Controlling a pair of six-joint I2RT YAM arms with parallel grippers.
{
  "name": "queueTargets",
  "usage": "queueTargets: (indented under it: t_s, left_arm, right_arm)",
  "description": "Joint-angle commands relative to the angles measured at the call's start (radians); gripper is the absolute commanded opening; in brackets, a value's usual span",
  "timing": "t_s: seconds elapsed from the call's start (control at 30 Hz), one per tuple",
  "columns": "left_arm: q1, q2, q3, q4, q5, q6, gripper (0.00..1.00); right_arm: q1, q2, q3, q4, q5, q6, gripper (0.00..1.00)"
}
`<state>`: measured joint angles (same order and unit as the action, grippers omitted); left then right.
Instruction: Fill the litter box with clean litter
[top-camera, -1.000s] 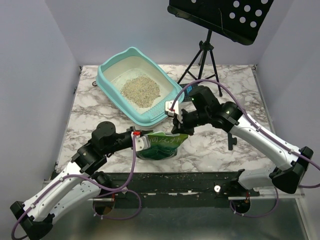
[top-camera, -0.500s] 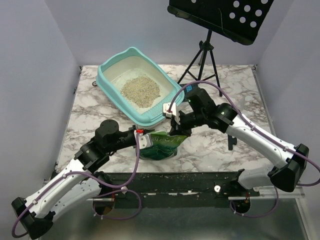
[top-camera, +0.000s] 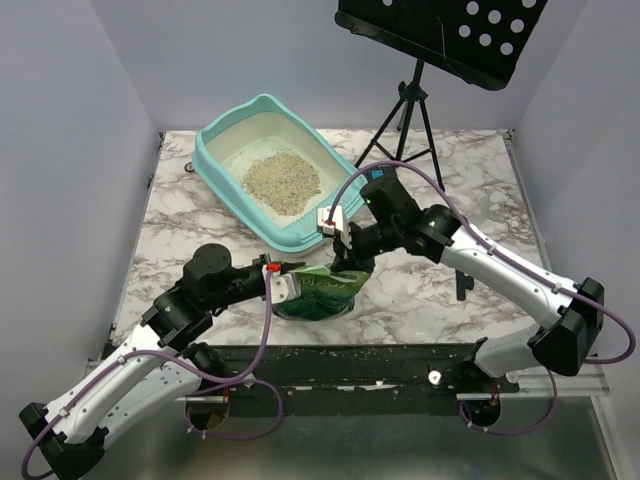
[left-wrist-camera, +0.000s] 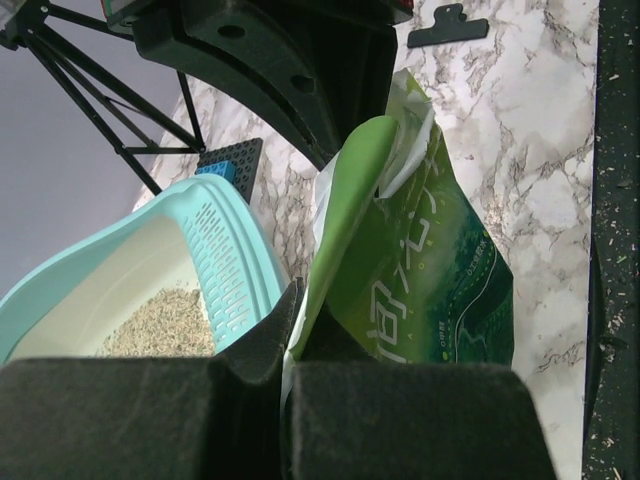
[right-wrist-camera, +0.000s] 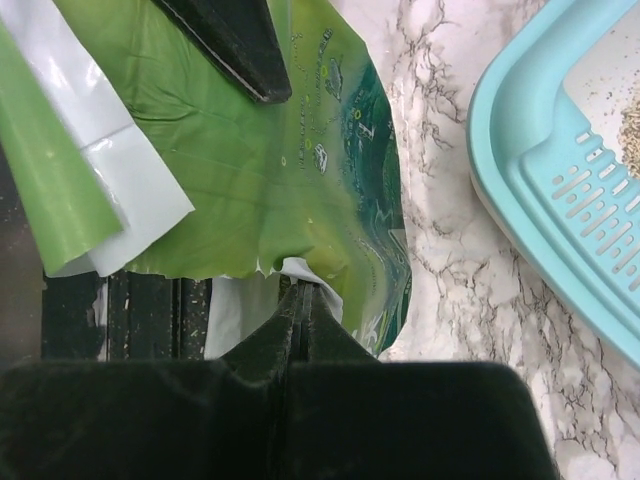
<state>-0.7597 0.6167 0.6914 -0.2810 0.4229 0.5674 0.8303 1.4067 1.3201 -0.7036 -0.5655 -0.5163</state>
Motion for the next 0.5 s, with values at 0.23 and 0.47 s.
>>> queueTargets:
  t_s: [0.23,0.47]
  left_arm:
    - [-0.023,-0.014,0.01,0.098,0.034,-0.012,0.0]
    - [-0.027,-0.015,-0.006,0.108,0.016,-0.008,0.0]
  right_arm:
    - [0.021,0.006,-0.018,-0.103,-0.034,-0.039,0.01]
    - [0.061,-0.045,-0.041,-0.16,-0.014,-0.024,0.01]
